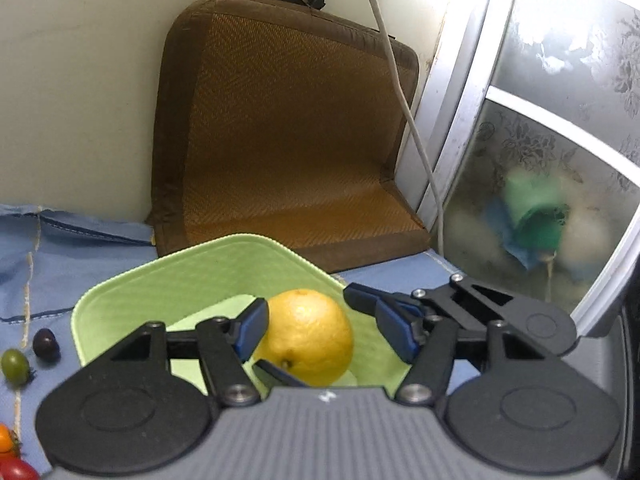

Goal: Organize fruits
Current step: 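Withdraw the open left tool from the basket back toward the fruit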

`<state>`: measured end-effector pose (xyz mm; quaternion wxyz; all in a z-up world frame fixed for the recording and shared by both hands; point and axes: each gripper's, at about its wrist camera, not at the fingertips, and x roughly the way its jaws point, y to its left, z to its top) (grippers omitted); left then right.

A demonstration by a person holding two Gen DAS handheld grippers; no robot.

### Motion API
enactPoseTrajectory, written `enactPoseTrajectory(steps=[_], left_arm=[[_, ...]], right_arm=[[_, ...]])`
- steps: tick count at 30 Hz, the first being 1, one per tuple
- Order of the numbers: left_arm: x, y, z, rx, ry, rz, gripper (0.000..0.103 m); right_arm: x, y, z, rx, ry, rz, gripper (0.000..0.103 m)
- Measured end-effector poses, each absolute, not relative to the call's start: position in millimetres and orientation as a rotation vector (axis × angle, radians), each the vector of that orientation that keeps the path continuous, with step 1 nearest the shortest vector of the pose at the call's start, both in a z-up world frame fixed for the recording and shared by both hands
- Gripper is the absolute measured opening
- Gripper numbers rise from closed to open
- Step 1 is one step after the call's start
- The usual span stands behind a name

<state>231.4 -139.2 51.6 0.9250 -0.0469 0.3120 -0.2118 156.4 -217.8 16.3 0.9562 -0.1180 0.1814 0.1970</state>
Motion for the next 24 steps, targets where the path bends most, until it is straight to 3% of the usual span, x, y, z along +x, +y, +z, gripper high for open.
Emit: enactPoseTrajectory(steps=[12,15,24], left_arm=[[147,-65,77,-0.074,0.465,-0.256,0.071],[118,-31,72,-0.087,0.441,-0.148,0.071],[59,27,35,-0.036,0.416,0.152,0.071]], right_arm=[[129,-243,34,0.022,0.305,0.360,0.071],[83,-231,22,0.089,0.272,0.401,0.071],[38,-161,7,-0.043,0.253,0.487,0.071]])
